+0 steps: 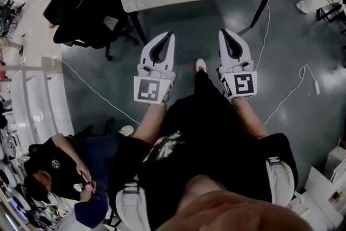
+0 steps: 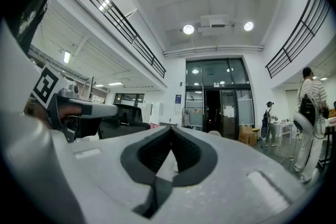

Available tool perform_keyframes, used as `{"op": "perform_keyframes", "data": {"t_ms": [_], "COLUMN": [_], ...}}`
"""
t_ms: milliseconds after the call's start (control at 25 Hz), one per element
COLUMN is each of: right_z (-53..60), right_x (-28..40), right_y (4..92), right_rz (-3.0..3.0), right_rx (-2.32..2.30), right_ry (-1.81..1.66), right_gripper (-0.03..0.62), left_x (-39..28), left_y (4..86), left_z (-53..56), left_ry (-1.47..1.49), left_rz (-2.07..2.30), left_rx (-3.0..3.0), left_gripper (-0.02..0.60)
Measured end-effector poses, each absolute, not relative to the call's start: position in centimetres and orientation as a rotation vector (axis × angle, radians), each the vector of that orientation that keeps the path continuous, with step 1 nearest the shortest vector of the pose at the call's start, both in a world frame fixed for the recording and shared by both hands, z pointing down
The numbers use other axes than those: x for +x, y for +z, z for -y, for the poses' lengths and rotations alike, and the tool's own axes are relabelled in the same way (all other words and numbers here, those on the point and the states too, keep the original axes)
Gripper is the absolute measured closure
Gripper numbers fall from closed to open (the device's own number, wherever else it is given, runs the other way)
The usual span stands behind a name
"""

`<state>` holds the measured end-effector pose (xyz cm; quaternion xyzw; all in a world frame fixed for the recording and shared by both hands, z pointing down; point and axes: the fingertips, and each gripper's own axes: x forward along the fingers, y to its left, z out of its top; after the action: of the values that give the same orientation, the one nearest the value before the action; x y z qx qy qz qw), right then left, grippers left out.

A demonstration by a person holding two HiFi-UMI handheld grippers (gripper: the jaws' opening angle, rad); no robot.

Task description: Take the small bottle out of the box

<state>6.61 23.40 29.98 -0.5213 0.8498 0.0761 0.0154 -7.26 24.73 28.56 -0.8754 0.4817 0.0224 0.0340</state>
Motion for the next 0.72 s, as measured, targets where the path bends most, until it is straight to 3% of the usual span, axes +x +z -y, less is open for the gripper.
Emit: {"op": "perform_keyframes", "data": {"t_ms": [720], "right_z": [-7.2], "right_x": [8.6], "right_y": [28.5], "right_rz": [-2.715], "right_rx": [-1.510], "right_ry": [0.207], "right_gripper": [0.599], "left_x": [-4.2], "left_y": [26.5], "left_z": [-9.4], "left_ry": [0.037], "left_rz": [-1.562], "left_rx": [-2.656], "left_gripper": [0.572]}}
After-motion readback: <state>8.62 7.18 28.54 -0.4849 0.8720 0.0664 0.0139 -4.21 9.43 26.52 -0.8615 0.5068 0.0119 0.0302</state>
